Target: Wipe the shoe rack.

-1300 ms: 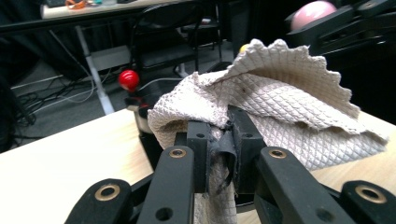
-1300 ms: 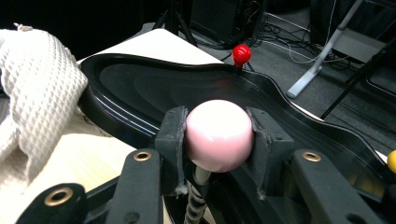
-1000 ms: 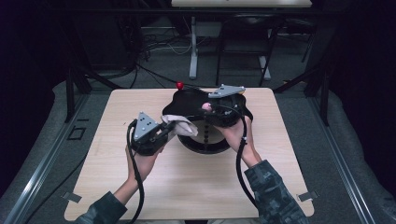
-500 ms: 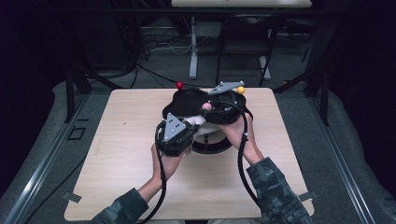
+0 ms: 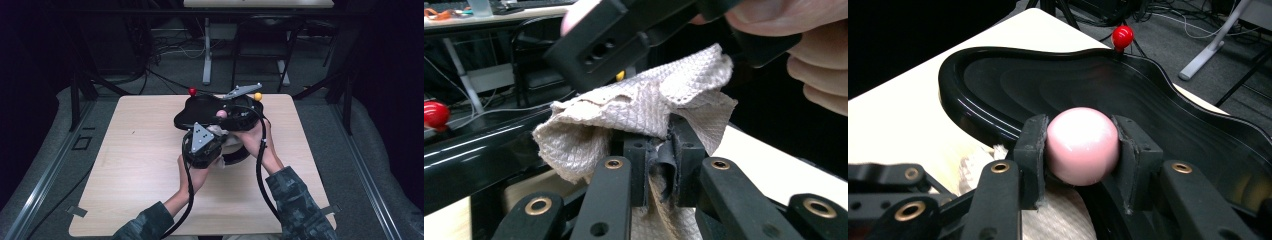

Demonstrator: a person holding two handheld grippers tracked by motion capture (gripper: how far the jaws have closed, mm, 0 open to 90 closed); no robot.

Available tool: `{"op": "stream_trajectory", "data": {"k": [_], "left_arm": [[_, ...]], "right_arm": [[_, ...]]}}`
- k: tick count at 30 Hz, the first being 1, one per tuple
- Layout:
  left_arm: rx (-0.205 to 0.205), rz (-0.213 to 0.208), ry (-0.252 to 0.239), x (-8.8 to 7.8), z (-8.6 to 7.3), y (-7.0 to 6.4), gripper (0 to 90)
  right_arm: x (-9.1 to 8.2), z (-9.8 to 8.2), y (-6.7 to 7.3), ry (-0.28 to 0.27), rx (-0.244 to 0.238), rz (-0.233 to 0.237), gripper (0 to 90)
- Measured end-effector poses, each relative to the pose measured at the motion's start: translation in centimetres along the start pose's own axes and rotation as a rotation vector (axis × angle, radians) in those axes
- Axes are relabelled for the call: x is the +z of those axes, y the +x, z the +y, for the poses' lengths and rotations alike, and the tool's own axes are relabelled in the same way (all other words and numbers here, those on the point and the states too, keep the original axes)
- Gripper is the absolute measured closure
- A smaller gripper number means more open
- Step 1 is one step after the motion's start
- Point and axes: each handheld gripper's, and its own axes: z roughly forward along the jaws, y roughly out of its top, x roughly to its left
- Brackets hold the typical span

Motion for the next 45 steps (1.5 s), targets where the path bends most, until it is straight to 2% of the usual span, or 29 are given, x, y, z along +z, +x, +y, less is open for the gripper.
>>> {"op": "stream_trajectory", "data": {"k": [13,17,23,32,41,45], "left_arm": [[-0.002,-0.067,-0.015,1.3,0.3,-2.4,80.9],[0.002,-0.071,-0.018,1.3,0.4,-2.6,81.0],[-0.009,-0.058,-0.006,1.1,0.3,-1.8,81.1],[-0.007,-0.006,0.01,0.6,0.0,0.2,81.1],[-0.016,0.033,0.013,-1.5,-0.6,2.3,80.7],[-0.012,0.036,0.021,-2.5,-1.0,3.0,80.5]], "right_arm": [[0.1,-0.1,0.0,-0.009,0.006,-0.001,59.9],[0.0,-0.1,0.0,-0.009,0.009,0.0,59.9],[0.1,-0.1,0.0,-0.007,0.005,-0.005,59.9],[0.1,-0.3,0.1,-0.02,0.003,-0.008,59.9],[0.1,-0.6,0.3,-0.04,-0.014,-0.03,59.9],[0.1,-0.8,0.5,-0.05,-0.021,-0.044,59.9]]}}
